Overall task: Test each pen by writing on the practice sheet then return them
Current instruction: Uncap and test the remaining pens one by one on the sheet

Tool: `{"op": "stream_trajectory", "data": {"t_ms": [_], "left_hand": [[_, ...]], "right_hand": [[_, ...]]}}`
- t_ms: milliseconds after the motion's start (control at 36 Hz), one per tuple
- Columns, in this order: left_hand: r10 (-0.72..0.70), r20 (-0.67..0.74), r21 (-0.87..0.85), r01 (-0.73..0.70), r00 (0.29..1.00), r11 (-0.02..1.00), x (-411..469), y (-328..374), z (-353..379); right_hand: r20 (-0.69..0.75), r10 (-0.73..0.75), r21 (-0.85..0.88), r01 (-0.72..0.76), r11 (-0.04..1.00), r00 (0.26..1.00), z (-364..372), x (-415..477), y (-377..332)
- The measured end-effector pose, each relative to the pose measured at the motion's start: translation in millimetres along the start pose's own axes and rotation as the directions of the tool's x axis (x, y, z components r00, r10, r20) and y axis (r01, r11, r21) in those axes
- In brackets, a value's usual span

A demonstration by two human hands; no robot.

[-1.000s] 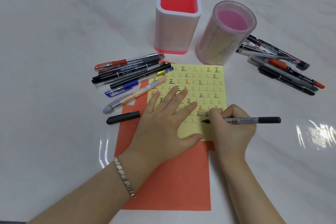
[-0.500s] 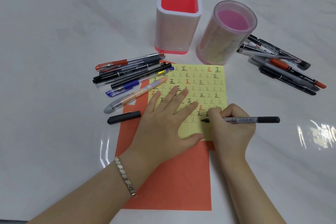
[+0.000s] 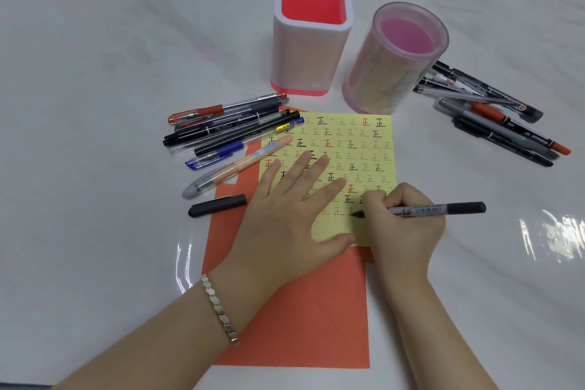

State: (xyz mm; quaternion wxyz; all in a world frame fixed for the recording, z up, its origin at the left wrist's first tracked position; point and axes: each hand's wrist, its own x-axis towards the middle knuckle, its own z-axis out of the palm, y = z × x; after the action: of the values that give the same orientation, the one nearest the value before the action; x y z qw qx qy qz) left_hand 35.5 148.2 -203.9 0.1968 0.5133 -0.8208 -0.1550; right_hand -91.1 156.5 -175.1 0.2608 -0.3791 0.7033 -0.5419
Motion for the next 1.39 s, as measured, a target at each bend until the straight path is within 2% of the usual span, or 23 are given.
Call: {"op": "stream_trajectory", "data": {"t_ms": [194, 333, 444, 556, 639, 778, 861, 1000, 1056, 1139, 1222, 1389], "left_hand": [[0.002, 0.02, 0.007, -0.002, 1.0, 1.0, 0, -1, 0], [0.015, 0.042, 0.02, -0.016, 0.999, 1.0, -1, -1, 0], [0.039, 0.01, -0.025, -0.039, 0.999, 0.999, -2, 0, -6], [0.056, -0.098, 0.028, -0.054, 0.994, 0.998, -8, -9, -23], [-0.015, -0.179, 0.04, 0.022, 0.984, 0.999, -19, -26, -41], [-0.106, -0.188, 0.158, 0.137, 0.976, 0.978, -33, -55, -65], [-0.08, -0.181, 0.174, 0.112, 0.98, 0.978, -38, -65, -68], [-0.028, -0.223, 0.242, 0.083, 0.974, 0.967, -41, -65, -64], [-0.061, -0.238, 0.178, 0.105, 0.969, 0.978, -40, -58, -64], [-0.129, -0.198, -0.038, 0.124, 0.972, 0.992, -35, -41, -68], [-0.172, -0.203, -0.209, 0.129, 0.964, 0.969, -30, -22, -71], [-0.079, -0.223, -0.25, 0.022, 0.972, 0.968, -21, -1, -75]], "right_hand": [[-0.019, 0.001, 0.047, 0.0, 0.999, 1.0, -1, 0, -3], [-0.103, 0.083, 0.144, -0.068, 0.987, 0.991, -4, 0, -8], [-0.075, 0.092, 0.136, -0.082, 0.987, 0.993, -4, 2, -6], [-0.02, 0.105, 0.119, -0.102, 0.988, 0.994, -7, 5, -10], [0.052, 0.138, 0.18, -0.145, 0.973, 0.989, -10, 4, -19], [0.162, 0.103, 0.155, -0.128, 0.98, 0.981, -14, 1, -24], [0.221, 0.051, 0.063, -0.066, 0.996, 0.974, -16, 2, -22], [0.341, 0.049, 0.062, -0.075, 0.995, 0.939, -20, -2, -30], [0.397, 0.063, 0.092, -0.108, 0.99, 0.916, -22, -5, -37], [0.459, 0.083, 0.166, -0.177, 0.97, 0.884, -27, -8, -44], [0.49, 0.057, 0.191, -0.171, 0.967, 0.87, -31, -8, -48], [0.483, -0.006, 0.269, -0.142, 0.953, 0.876, -41, -9, -55]]}}
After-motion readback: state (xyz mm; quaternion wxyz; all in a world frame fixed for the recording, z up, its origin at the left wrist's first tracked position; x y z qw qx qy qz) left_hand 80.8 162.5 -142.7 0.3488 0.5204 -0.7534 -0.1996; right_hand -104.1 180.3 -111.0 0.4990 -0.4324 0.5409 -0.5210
